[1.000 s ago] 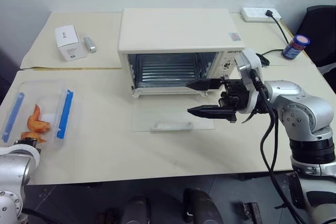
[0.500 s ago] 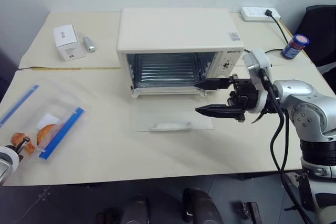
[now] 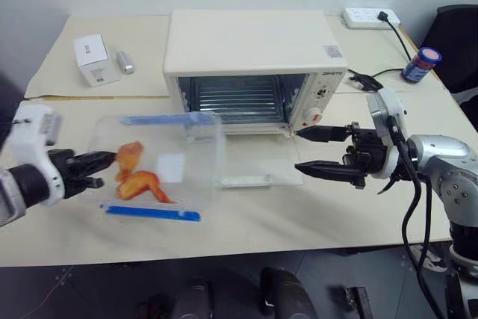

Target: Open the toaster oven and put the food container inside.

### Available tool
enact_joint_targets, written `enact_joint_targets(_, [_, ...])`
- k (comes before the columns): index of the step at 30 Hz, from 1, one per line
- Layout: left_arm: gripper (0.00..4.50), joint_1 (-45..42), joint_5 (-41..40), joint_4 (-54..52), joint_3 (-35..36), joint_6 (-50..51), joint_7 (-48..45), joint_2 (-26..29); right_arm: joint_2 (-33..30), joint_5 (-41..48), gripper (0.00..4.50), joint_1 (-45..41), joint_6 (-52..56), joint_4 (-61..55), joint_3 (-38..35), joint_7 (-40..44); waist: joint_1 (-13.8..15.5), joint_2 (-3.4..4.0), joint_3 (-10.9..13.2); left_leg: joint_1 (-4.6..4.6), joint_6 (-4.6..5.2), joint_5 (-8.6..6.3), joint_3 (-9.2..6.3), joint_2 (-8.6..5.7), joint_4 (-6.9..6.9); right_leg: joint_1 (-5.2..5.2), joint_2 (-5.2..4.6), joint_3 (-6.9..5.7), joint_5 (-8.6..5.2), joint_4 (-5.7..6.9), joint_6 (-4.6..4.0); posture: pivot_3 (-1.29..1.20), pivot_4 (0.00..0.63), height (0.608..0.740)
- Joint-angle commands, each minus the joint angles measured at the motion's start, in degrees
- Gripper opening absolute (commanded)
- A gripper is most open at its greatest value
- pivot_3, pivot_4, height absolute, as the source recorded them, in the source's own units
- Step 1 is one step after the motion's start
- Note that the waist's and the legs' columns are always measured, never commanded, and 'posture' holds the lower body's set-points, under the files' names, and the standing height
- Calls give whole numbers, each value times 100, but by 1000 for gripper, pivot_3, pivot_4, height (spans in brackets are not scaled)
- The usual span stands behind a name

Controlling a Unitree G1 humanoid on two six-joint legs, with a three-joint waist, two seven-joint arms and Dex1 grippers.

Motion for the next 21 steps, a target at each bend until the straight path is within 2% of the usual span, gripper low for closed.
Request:
enact_joint_targets(1, [8, -1287, 397, 177, -1215, 42, -37, -263, -140, 247, 4500, 175, 26, -371, -411, -177, 1, 0, 0, -2, 0, 0, -1, 0, 2, 0, 2, 0, 0, 0, 1, 0, 150, 740])
enact_joint_targets(6, [8, -3090, 1460, 919, -2660, 605, 104, -1328, -168, 441, 4500, 539, 76, -671, -710, -493, 67, 0, 0, -6, 4, 3, -3, -4, 10, 8, 8, 3, 10, 12, 18, 0, 150, 740])
enact_joint_targets(9, [8, -3699, 2272, 1227, -3126, 870, -143, -1828, -184, 498, 4500, 779, 29, -807, -844, -645, 57, -1, 0, -11, 5, 3, 0, -3, 19, 8, 13, 5, 14, 8, 26, 0, 150, 740])
enact_joint_targets(12, [8, -3990, 2889, 1515, -3242, 1001, -279, -2235, -179, 567, 4500, 922, -2, -912, -923, -765, 118, 0, 0, -7, 6, 3, -1, -4, 25, 12, 14, 7, 15, 5, 27, 0, 150, 740])
enact_joint_targets(17, [1535, -4401, 3540, 1847, -3129, 1254, -574, -2911, -206, 551, 4500, 1177, -101, -963, -1088, -906, 185, -1, 0, -5, 12, 8, -6, -4, 43, 21, 12, 10, 17, 2, 31, 0, 150, 740])
enact_joint_targets(19, [2223, -4483, 3610, 1826, -2946, 1374, -732, -3050, -220, 514, 4500, 1237, -151, -946, -1099, -903, 193, -1, 0, -7, 17, 10, -9, -7, 49, 27, 10, 11, 22, -1, 39, 0, 150, 740])
enact_joint_targets(21, [2727, -4498, 3679, 1722, -2768, 1462, -930, -3069, -237, 468, 4500, 1257, -189, -907, -1078, -908, 187, -1, 0, -6, 18, 11, -9, -9, 49, 28, 7, 12, 23, 0, 40, 0, 150, 740])
